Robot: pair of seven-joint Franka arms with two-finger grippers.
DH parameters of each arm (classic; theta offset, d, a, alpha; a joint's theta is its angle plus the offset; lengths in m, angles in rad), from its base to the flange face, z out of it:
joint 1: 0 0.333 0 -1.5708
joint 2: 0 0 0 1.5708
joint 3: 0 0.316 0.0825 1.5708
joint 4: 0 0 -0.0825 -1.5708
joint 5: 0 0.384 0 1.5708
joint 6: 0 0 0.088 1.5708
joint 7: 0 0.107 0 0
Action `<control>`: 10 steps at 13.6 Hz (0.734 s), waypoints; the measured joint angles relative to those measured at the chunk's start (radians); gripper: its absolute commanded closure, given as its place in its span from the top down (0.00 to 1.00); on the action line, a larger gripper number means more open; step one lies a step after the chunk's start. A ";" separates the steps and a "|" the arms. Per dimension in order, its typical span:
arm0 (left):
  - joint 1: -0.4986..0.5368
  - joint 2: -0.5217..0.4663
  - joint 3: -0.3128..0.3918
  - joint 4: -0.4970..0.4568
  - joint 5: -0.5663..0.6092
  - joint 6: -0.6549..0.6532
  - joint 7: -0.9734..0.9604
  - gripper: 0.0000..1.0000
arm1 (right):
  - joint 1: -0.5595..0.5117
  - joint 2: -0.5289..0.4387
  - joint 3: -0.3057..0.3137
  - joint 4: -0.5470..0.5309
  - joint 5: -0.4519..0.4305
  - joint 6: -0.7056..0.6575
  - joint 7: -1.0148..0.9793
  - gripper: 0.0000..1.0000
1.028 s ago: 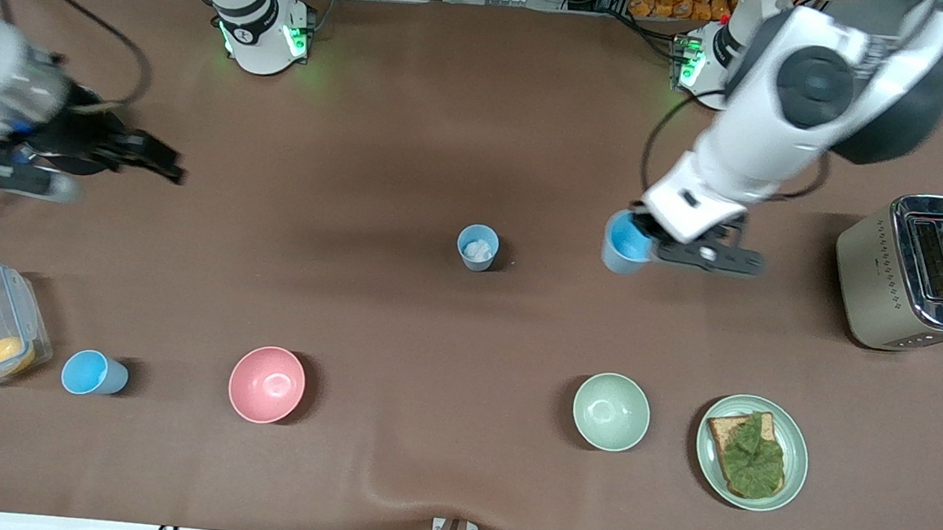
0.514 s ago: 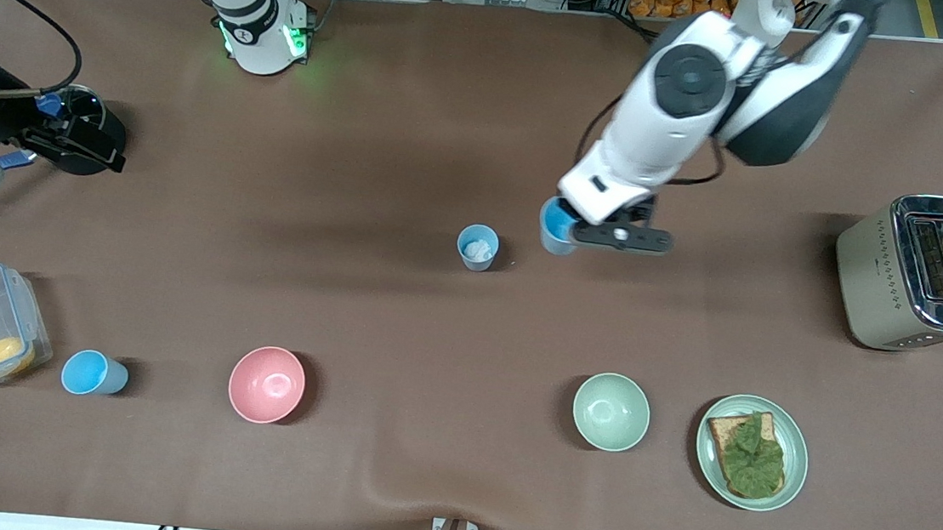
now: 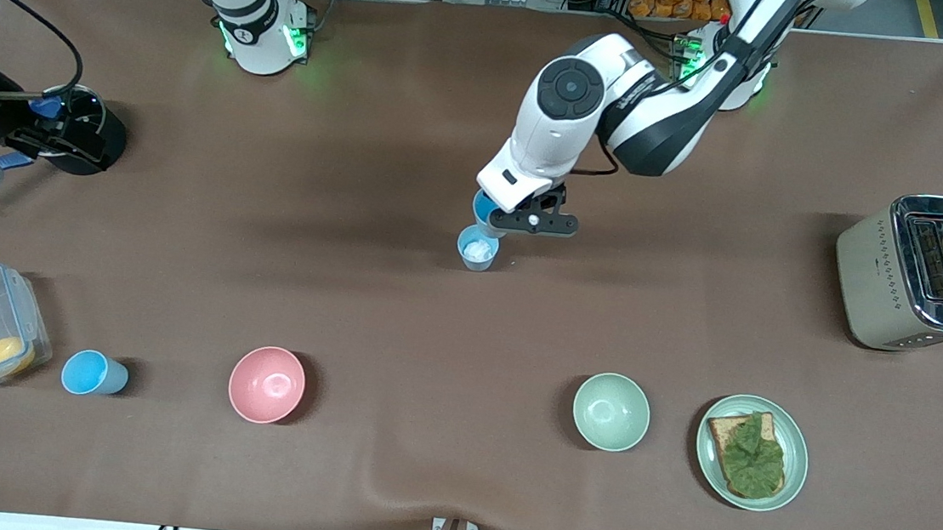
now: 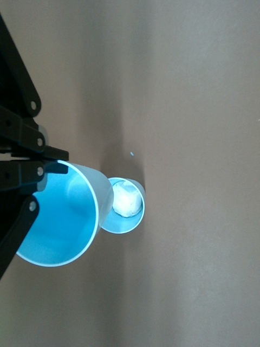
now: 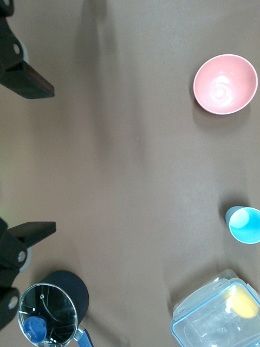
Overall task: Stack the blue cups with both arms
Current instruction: 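Lower the held blue cup onto the placed cup with the left gripper, then open the left gripper and lift it off the stacked cups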
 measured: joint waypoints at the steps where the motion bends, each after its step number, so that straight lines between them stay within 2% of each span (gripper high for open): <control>1: -0.006 0.015 0.000 -0.008 0.008 0.030 -0.017 0.00 | 0.002 0.000 0.002 -0.001 -0.001 0.000 0.000 1.00; 10: -0.013 0.103 0.004 -0.017 0.049 0.142 -0.042 0.00 | 0.018 0.014 0.007 -0.005 -0.004 0.021 0.000 1.00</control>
